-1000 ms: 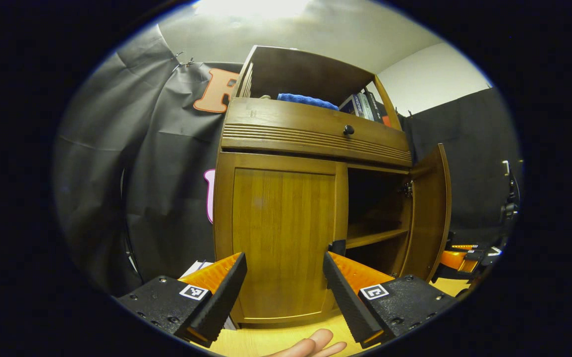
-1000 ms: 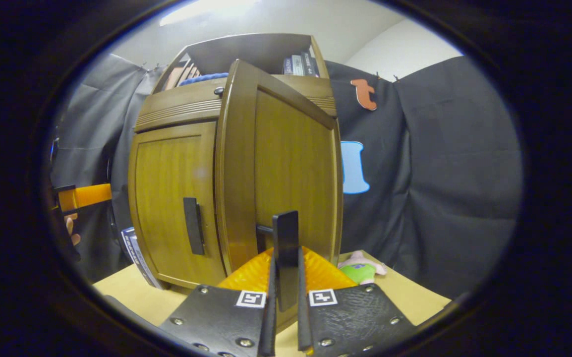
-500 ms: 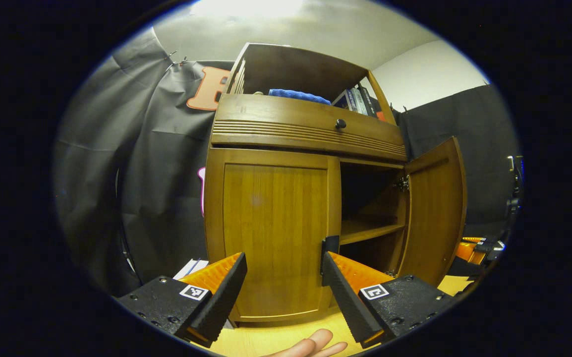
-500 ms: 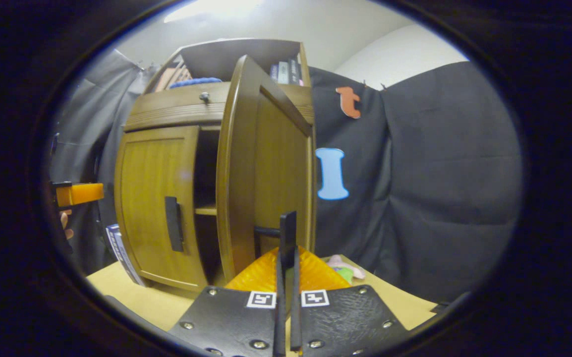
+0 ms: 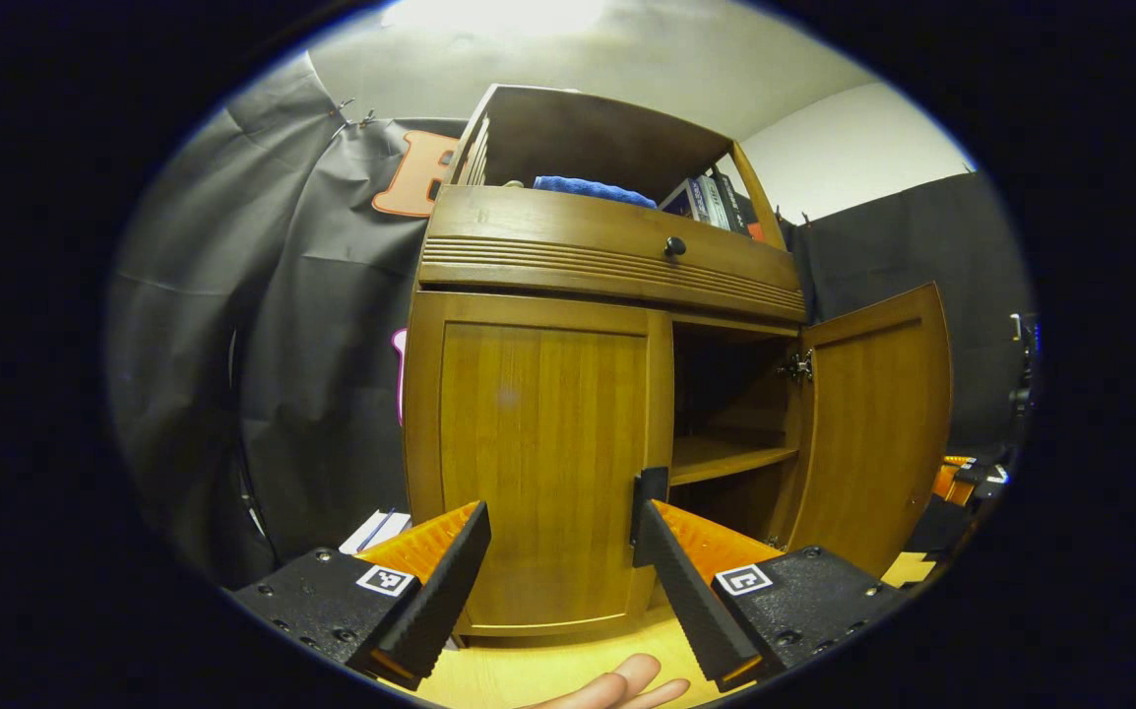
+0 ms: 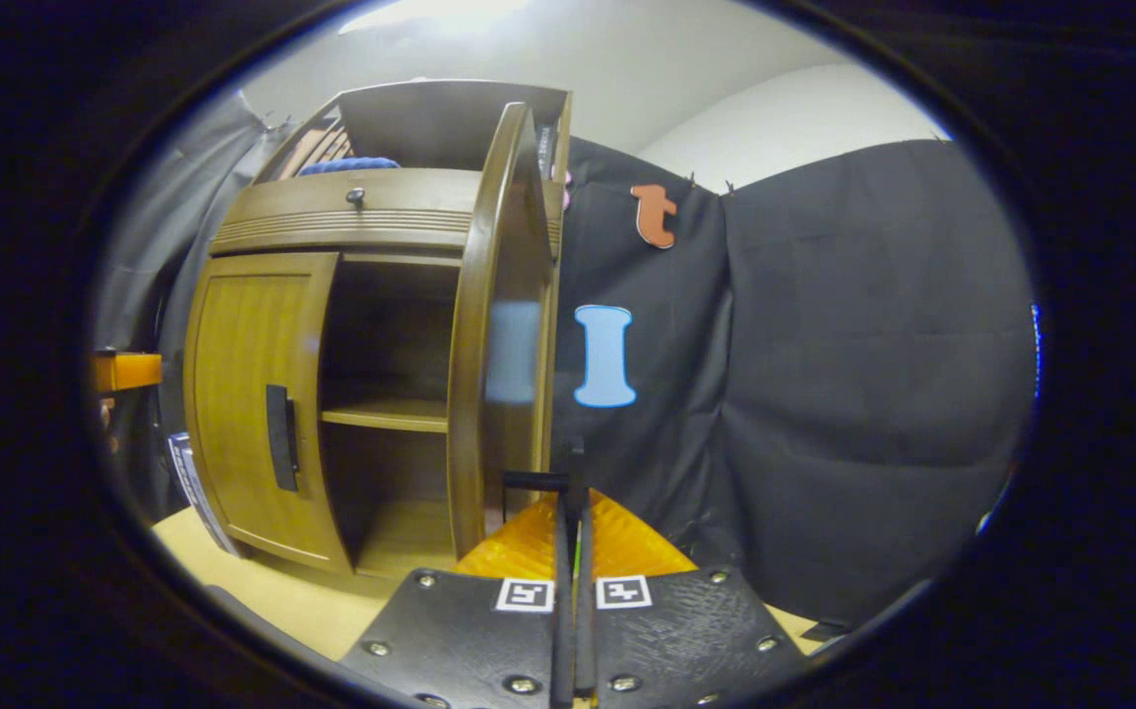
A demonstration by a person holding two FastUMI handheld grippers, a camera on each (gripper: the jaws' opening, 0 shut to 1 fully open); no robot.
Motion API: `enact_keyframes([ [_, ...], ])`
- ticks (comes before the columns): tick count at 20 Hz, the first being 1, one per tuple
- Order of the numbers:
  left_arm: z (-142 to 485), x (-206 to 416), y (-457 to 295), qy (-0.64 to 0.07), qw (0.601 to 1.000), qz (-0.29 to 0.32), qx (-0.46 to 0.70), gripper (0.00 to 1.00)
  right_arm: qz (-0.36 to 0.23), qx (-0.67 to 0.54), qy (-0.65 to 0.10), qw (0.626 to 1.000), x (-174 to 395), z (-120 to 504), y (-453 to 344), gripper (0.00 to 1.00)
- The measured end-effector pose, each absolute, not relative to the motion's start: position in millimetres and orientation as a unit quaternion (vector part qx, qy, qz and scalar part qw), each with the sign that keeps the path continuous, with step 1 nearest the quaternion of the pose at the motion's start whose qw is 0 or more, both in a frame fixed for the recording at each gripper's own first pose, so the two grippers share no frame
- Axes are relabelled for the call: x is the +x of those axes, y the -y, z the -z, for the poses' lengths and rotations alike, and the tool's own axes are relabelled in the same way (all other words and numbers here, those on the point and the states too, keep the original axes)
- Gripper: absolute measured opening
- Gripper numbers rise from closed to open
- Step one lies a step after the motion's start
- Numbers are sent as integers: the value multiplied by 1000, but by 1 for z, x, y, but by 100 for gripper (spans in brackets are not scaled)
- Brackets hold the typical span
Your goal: Open the right door of the double-door shoe cabinet with the right hand, and open the left door with the left hand.
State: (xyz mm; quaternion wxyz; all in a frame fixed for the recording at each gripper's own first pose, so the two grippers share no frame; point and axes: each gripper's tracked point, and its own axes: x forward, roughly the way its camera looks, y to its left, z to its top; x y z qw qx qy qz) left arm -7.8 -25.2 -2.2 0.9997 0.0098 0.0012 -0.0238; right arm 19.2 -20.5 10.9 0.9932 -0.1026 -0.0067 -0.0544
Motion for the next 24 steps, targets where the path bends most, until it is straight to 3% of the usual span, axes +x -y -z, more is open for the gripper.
enact_keyframes([
  [19, 21, 1, 43, -12, 1000, 20, -2, 95, -43, -64, -9, 997, 39, -23, 86, 2],
  [24, 27, 8, 34, -16, 1000, 5, -2, 92, -57, -63, -15, 996, 42, -26, 94, 2],
])
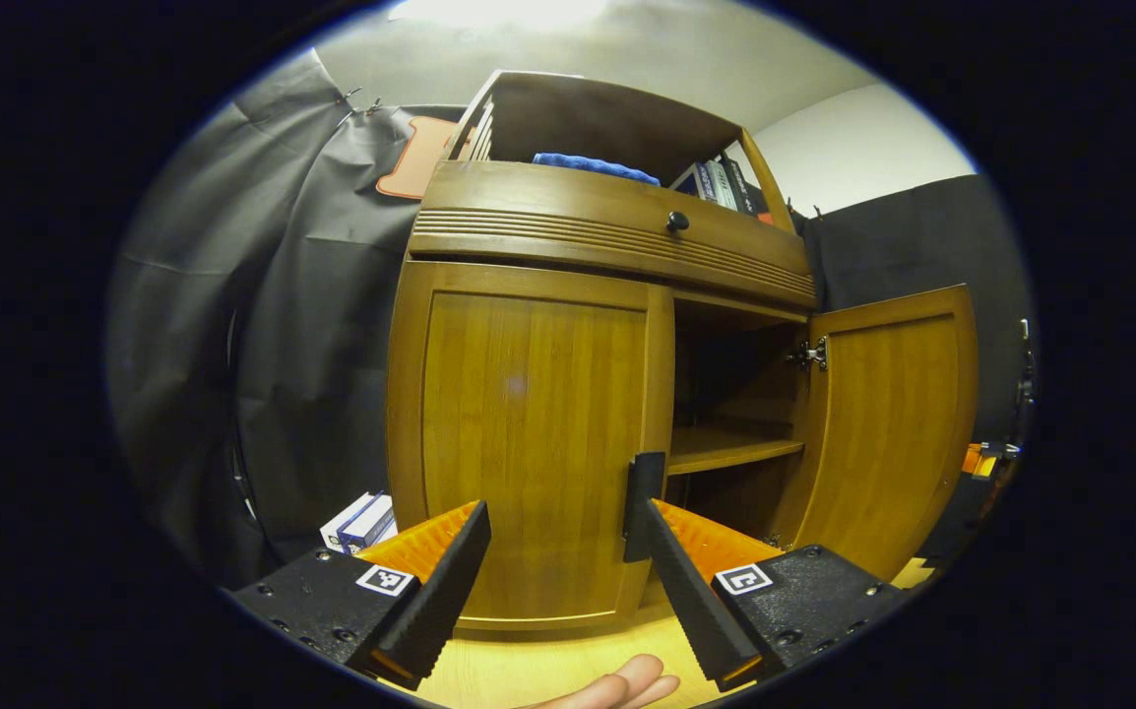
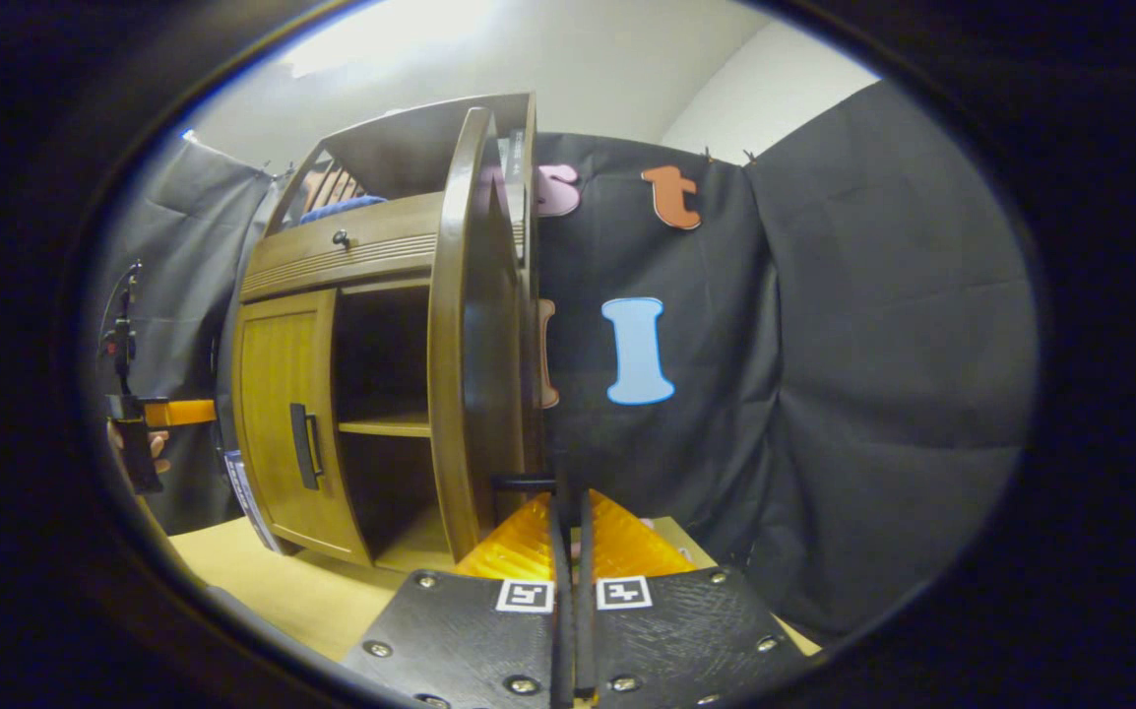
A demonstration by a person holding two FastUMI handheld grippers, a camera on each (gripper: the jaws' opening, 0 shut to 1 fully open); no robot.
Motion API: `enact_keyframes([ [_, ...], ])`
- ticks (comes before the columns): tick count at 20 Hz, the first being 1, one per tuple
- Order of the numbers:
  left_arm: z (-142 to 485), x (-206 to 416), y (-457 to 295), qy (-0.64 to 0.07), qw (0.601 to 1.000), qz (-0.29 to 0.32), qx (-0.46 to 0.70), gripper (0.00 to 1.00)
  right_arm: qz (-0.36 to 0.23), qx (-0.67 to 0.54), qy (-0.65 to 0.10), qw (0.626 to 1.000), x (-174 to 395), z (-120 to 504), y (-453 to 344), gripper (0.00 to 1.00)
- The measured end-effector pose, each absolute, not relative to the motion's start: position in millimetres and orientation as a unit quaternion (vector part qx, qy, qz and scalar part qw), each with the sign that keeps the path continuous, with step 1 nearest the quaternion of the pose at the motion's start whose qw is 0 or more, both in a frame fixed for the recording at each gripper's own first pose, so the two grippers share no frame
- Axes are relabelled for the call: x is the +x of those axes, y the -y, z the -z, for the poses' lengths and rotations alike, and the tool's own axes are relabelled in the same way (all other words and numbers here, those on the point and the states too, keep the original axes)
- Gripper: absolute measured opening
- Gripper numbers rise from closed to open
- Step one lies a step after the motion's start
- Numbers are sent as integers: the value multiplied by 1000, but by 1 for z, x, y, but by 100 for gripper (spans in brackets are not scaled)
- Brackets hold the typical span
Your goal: Open the right door of the double-door shoe cabinet with the right hand, and open the left door with the left hand.
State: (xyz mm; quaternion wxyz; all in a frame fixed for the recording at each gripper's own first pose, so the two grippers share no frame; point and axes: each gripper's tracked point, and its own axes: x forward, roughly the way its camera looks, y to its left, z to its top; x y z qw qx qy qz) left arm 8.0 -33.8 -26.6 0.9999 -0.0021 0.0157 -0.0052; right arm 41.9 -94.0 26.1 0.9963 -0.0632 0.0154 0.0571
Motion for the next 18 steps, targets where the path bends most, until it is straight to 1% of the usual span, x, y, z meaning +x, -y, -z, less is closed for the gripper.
enact_keyframes([
  [3, 30, 13, 36, -18, 1000, 6, -9, 92, -80, -69, -17, 994, 46, -28, 99, 2],
  [4, 31, 14, 38, -16, 1000, 8, -10, 92, -94, -66, -21, 993, 46, -28, 101, 6],
  [5, 32, 16, 41, -14, 1000, 9, -7, 92, -107, -64, -21, 992, 49, -29, 104, 6],
  [7, 36, 20, 47, -12, 1000, 9, -1, 92, -130, -59, -24, 989, 50, -28, 105, 2],
  [9, 43, 22, 56, -12, 1000, 15, -2, 92, -148, -62, -23, 987, 45, -27, 102, 2],
  [10, 48, 24, 61, -16, 1000, 17, -2, 93, -154, -65, -21, 986, 41, -27, 102, 2],
  [12, 58, 29, 67, -27, 1000, 16, -5, 92, -140, -60, -22, 988, 27, -29, 116, 2],
  [14, 67, 41, 71, -37, 999, 13, -13, 92, -100, -42, -23, 994, 16, -35, 131, 20],
  [15, 73, 46, 76, -44, 999, 14, -14, 96, -77, -33, -18, 996, 6, -38, 142, 19],
  [16, 75, 55, 80, -44, 999, 15, -13, 96, -55, -30, -12, 998, -2, -42, 150, 20],
  [17, 74, 64, 85, -38, 999, 19, -9, 93, -34, -29, -5, 999, -15, -45, 157, 22],
  [18, 73, 73, 84, -37, 999, 13, -1, 93, -27, -24, 6, 999, -27, -50, 159, 32],
])
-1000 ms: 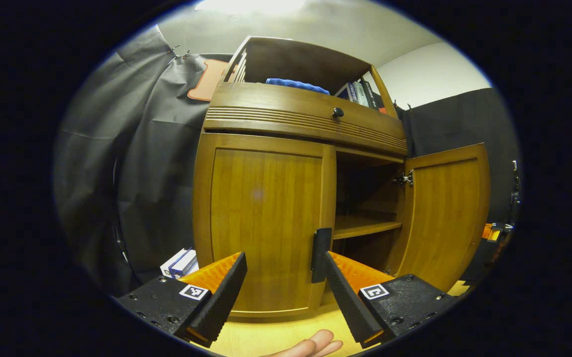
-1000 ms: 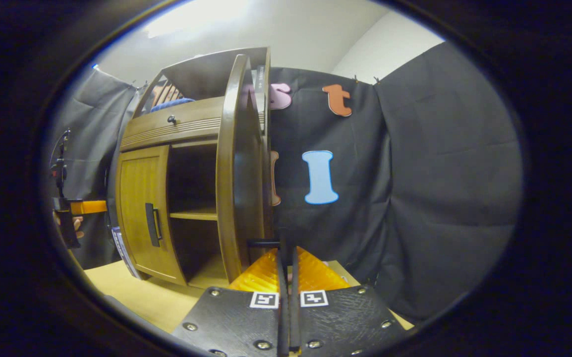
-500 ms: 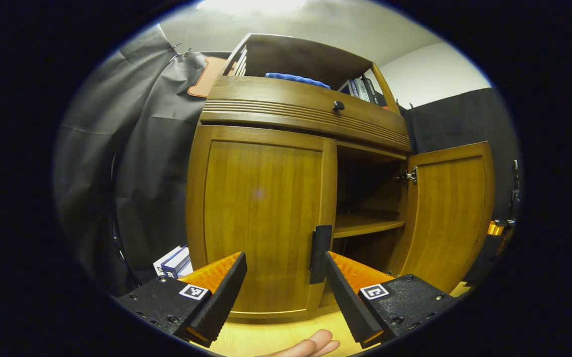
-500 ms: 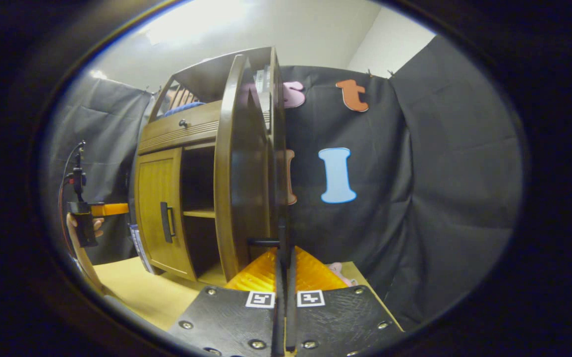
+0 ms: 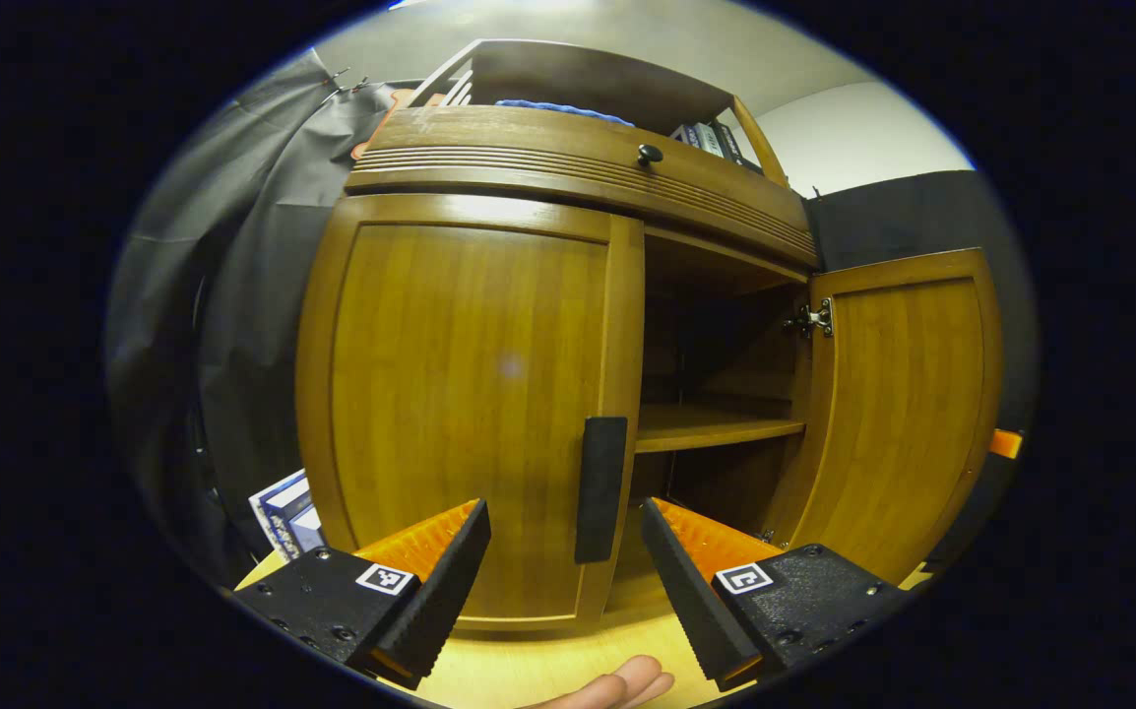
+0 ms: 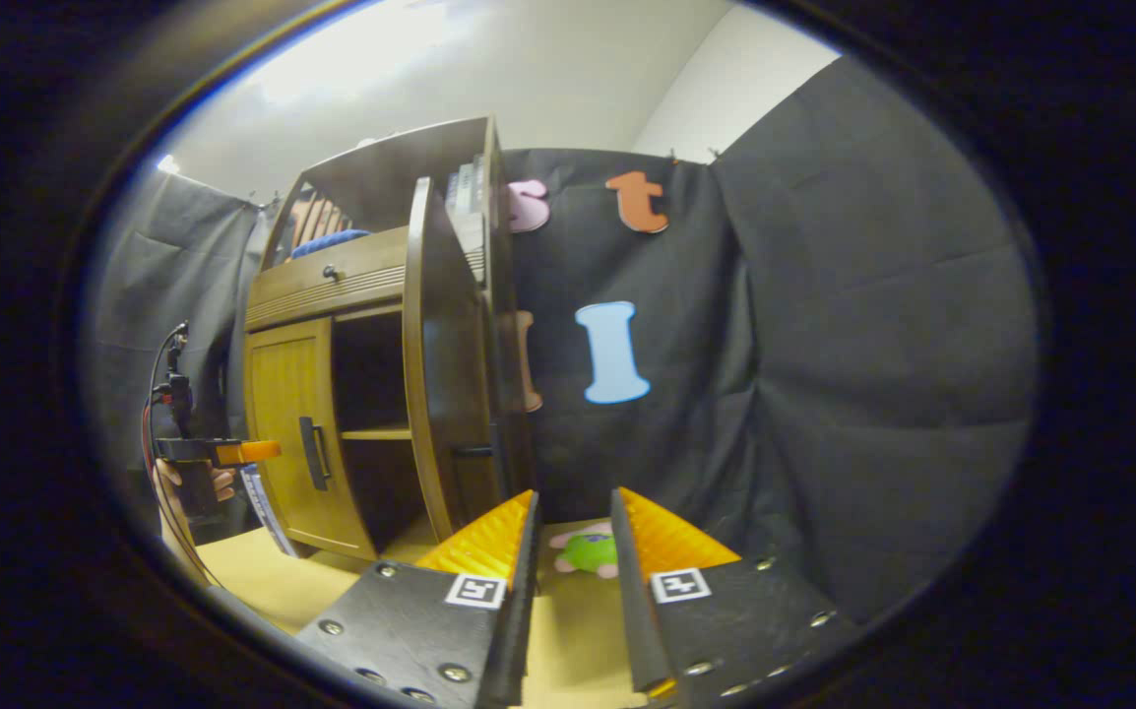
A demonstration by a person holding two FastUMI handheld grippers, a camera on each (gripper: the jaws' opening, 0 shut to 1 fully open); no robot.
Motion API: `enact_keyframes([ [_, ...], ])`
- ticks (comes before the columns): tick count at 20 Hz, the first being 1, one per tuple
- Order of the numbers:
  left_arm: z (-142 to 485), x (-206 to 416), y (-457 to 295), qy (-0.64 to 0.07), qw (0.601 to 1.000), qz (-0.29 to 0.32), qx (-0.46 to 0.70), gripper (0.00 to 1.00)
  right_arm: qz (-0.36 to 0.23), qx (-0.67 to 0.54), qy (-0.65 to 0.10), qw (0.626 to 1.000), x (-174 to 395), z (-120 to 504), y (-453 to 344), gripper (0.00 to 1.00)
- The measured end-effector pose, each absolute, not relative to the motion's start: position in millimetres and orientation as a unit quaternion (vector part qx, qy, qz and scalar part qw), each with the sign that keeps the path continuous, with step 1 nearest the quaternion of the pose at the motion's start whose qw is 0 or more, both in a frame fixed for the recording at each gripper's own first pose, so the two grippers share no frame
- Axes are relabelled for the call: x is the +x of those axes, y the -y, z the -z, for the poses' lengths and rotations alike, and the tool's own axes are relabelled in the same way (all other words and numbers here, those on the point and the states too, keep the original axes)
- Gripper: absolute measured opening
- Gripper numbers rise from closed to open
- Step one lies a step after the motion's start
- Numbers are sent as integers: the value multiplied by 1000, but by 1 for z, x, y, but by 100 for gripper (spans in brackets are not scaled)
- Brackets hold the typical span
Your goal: Open the right door of the double-door shoe cabinet with the right hand, and open the left door with the left hand.
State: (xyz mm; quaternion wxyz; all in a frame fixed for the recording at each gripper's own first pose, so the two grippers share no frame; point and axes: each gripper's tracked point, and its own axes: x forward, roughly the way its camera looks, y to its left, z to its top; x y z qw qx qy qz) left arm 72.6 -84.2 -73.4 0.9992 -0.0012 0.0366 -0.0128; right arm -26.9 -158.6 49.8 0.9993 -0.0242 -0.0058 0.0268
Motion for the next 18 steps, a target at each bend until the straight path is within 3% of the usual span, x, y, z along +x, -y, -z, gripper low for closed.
enact_keyframes([
  [1, 75, 81, 84, -37, 999, 9, 7, 93, -19, -16, 17, 1000, -41, -56, 158, 45],
  [2, 73, 87, 85, -32, 999, 9, 14, 96, -21, -3, 31, 999, -51, -63, 153, 39],
  [3, 71, 92, 85, -26, 999, 8, 18, 93, -19, 6, 46, 999, -65, -73, 149, 53],
  [6, 71, 106, 89, -29, 999, 7, 27, 95, 16, 18, 78, 997, -85, -94, 149, 99],
  [7, 74, 111, 90, -37, 999, 1, 32, 92, 27, 21, 89, 995, -93, -104, 148, 100],
  [11, 80, 127, 101, -50, 998, 14, 42, 96, 21, 46, 125, 991, -117, -138, 119, 96],
  [13, 76, 135, 103, -38, 998, 17, 44, 93, 18, 37, 123, 992, -119, -139, 110, 99],
  [14, 76, 140, 101, -34, 998, 10, 45, 93, 20, 33, 118, 992, -120, -135, 107, 95],
  [15, 77, 145, 98, -33, 998, 2, 48, 90, 18, 32, 112, 993, -122, -131, 101, 99],
  [18, 97, 156, 106, -81, 996, 25, 38, 60, 5, 38, 98, 994, -122, -126, 83, 100],
])
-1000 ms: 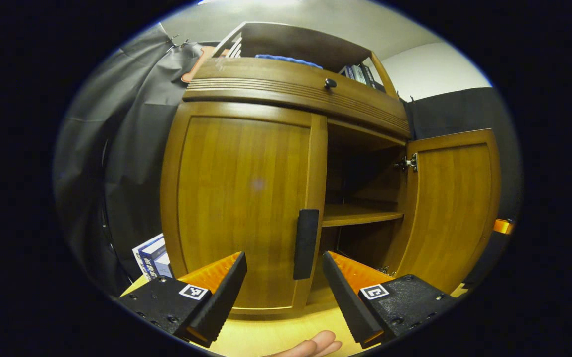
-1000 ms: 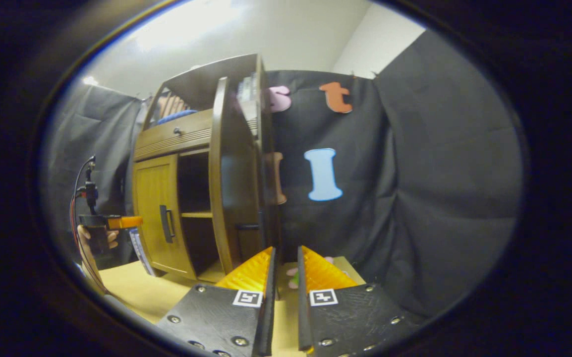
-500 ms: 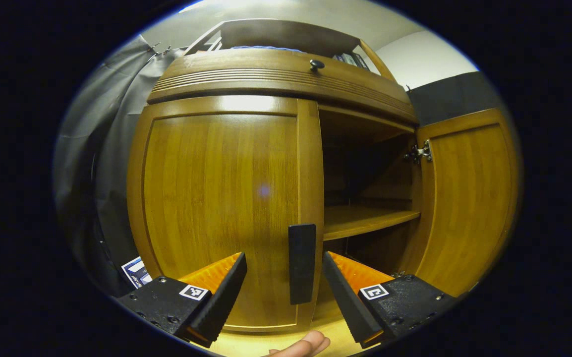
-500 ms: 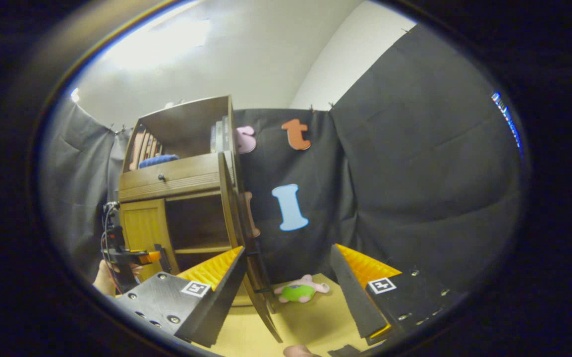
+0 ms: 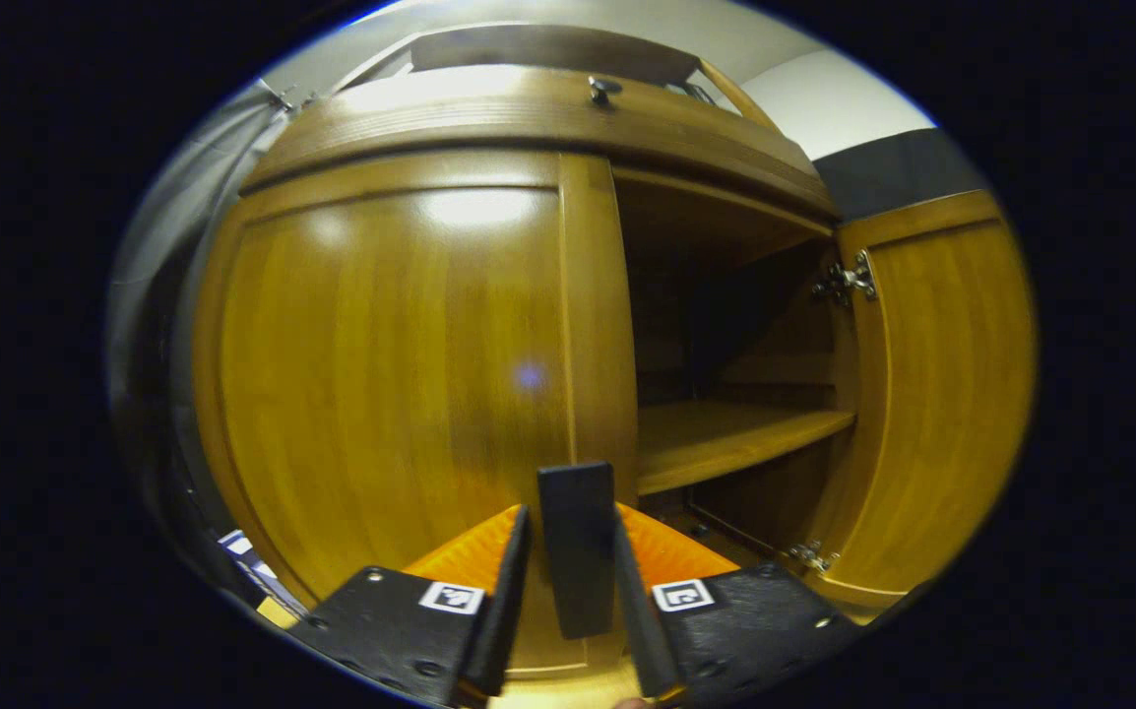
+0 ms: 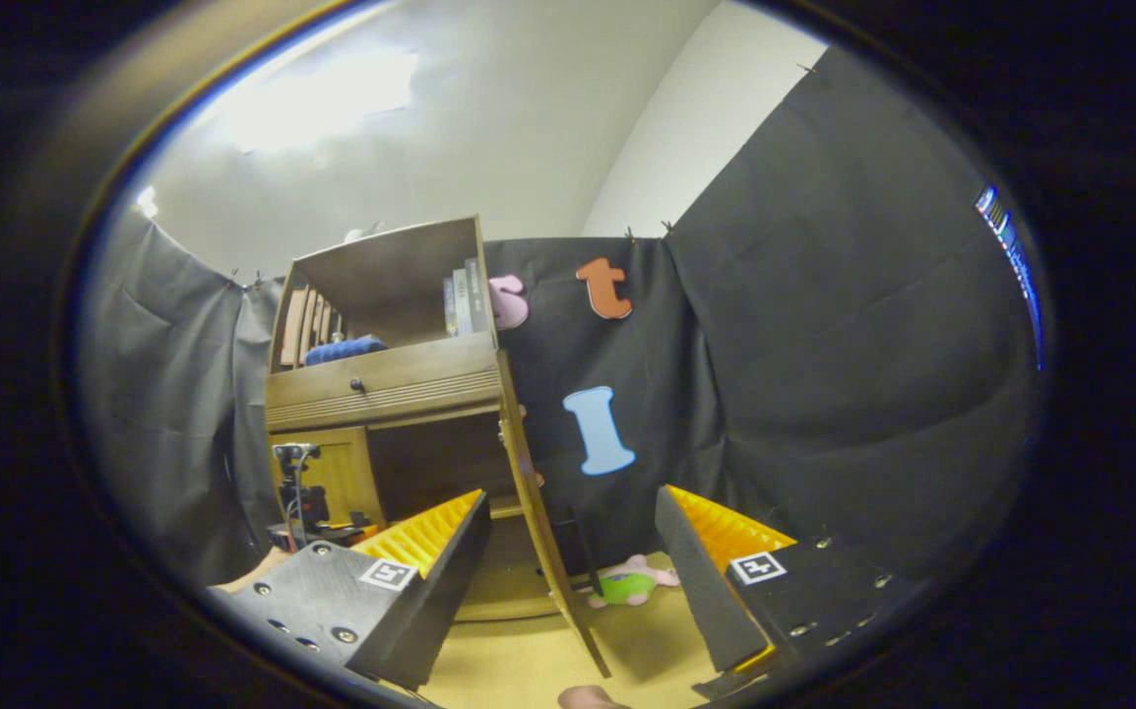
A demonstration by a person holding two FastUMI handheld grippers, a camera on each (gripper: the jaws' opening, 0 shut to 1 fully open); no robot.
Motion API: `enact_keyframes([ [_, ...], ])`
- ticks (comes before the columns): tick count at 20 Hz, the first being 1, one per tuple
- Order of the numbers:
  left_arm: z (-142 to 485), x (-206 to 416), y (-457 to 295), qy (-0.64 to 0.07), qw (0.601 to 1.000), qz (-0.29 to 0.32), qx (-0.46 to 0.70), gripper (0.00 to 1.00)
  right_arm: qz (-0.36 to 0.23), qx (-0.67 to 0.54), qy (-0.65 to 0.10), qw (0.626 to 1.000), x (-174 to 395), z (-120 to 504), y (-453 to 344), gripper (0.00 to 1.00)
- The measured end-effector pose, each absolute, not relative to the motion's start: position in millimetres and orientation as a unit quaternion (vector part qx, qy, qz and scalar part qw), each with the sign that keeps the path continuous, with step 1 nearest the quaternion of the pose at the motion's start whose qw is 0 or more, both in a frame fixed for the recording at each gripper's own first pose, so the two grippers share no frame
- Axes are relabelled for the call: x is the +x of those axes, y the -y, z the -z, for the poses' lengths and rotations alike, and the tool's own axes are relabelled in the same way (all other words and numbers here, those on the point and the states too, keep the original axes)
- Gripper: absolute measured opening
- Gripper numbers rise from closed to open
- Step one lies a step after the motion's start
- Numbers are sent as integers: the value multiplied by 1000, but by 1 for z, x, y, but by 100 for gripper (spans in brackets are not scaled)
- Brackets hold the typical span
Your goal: Open the right door of the double-door shoe cabinet with the right hand, and open the left door with the left hand.
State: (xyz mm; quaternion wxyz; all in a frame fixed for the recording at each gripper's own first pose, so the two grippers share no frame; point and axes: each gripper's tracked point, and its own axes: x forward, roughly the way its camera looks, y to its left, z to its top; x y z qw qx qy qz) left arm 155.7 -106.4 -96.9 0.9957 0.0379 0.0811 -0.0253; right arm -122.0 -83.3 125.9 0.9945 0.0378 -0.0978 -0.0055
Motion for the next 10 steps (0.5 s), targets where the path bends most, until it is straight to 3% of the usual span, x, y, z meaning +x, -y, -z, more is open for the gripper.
enact_keyframes([
  [3, 92, 154, 106, -72, 996, 32, 43, 31, 5, 24, 96, 995, -119, -129, 72, 96],
  [4, 88, 153, 107, -63, 996, 37, 41, 32, 7, 21, 92, 995, -118, -128, 68, 100],
  [10, 82, 140, 110, -60, 997, 47, 31, 33, -10, 5, 76, 997, -116, -120, 41, 96],
])
